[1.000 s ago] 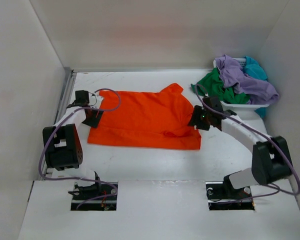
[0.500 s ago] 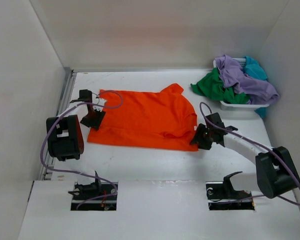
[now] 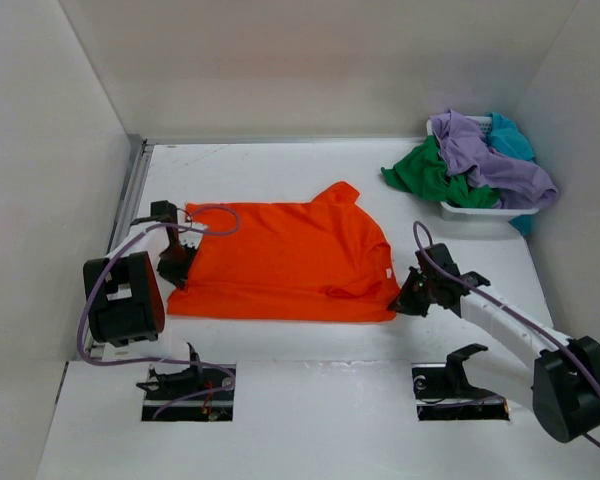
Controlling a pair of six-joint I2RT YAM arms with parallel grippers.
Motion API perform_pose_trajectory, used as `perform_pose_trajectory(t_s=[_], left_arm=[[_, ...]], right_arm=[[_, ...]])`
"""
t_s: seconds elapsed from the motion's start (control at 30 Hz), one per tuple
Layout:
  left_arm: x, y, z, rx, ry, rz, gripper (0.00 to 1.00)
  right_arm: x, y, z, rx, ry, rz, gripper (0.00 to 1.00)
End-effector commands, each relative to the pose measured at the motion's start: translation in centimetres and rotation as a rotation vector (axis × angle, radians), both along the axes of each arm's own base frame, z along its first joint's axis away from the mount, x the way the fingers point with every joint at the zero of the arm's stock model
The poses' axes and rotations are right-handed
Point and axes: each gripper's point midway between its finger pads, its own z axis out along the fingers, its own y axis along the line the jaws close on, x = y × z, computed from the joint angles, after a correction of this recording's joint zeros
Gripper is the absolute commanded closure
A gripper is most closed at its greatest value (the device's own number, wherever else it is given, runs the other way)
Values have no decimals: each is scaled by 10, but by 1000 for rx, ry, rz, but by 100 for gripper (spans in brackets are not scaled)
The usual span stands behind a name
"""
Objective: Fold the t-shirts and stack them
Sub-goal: Fold the flattened tshirt in 1/3 of the way, then grap the side of the flattened tshirt furthest away from the robot with both arms
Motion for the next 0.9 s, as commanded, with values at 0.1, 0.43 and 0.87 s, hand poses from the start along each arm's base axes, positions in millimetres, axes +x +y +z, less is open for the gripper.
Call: perform_pose_trajectory(t_s=[0.1,0.43,0.87], left_arm=[[-46,14,7,116,90,-29,92],[-44,24,24,120,68,23,46],[61,63,120,60,-304,168,39]], right_arm=[[-35,-3,-8,-17,117,-45,93],[-29,-11,15,-28,50,-62,60],[76,-9,133,-189,-288,107,59]])
